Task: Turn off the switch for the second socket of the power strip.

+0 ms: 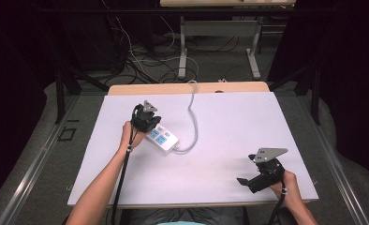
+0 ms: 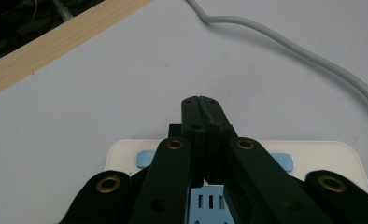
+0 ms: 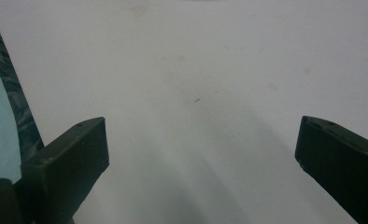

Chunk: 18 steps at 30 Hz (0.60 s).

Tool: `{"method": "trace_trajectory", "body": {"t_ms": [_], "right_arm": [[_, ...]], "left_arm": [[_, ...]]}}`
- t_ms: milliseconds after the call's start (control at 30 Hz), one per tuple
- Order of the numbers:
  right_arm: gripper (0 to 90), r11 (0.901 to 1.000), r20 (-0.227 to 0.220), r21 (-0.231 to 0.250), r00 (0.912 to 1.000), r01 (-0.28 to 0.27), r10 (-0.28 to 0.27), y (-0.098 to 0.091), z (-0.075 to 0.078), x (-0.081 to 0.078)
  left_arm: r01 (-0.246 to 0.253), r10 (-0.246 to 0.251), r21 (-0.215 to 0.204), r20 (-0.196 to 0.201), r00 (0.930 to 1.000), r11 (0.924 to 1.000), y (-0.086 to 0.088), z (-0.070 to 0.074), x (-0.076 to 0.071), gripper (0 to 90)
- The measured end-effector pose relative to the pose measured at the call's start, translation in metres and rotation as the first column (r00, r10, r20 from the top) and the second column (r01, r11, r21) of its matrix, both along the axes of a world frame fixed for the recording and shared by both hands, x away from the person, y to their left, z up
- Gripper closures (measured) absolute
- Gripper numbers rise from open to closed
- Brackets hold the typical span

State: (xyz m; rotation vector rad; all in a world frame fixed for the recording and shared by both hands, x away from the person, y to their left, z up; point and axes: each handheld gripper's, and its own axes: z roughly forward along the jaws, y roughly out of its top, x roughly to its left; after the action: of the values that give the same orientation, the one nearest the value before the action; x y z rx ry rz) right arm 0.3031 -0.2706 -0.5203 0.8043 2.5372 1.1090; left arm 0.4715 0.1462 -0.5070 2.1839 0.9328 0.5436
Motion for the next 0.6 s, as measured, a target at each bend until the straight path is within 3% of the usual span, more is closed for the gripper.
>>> {"method": "trace_trajectory", "body": {"t_ms": [200, 267, 333, 533, 600], "right_arm": [[2.3, 1.0, -0.005, -0.003, 1.0, 0.0, 0.0, 0.0, 0.0, 0.0], [2.2, 1.0, 0.015, -0.004, 0.9999, -0.004, 0.004, 0.0, 0.0, 0.0], [2.3, 1.0, 0.003, 0.004, 1.0, -0.002, 0.002, 0.0, 0.0, 0.0], [2.3, 1.0, 0.007, 0.004, 1.0, -0.001, 0.001, 0.0, 0.0, 0.0], [2.3, 1.0, 0.004, 0.003, 1.0, -0.004, 0.004, 0.0, 0.0, 0.0]], "left_arm": [[0.0, 0.0, 0.002, -0.006, 1.0, 1.0, 0.0, -0.003, 0.002, 89.9], [0.01, -0.01, 0.007, -0.024, 0.9997, 0.9999, 0.001, -0.004, 0.003, 89.9], [0.002, -0.002, 0.009, -0.013, 0.9999, 1.0, 0.001, -0.006, 0.003, 89.9], [0.019, -0.017, 0.033, -0.054, 0.9984, 0.9993, 0.001, -0.011, 0.005, 89.8], [0.014, -0.012, 0.037, -0.05, 0.9987, 0.9992, -0.001, -0.014, 0.005, 89.9]]}}
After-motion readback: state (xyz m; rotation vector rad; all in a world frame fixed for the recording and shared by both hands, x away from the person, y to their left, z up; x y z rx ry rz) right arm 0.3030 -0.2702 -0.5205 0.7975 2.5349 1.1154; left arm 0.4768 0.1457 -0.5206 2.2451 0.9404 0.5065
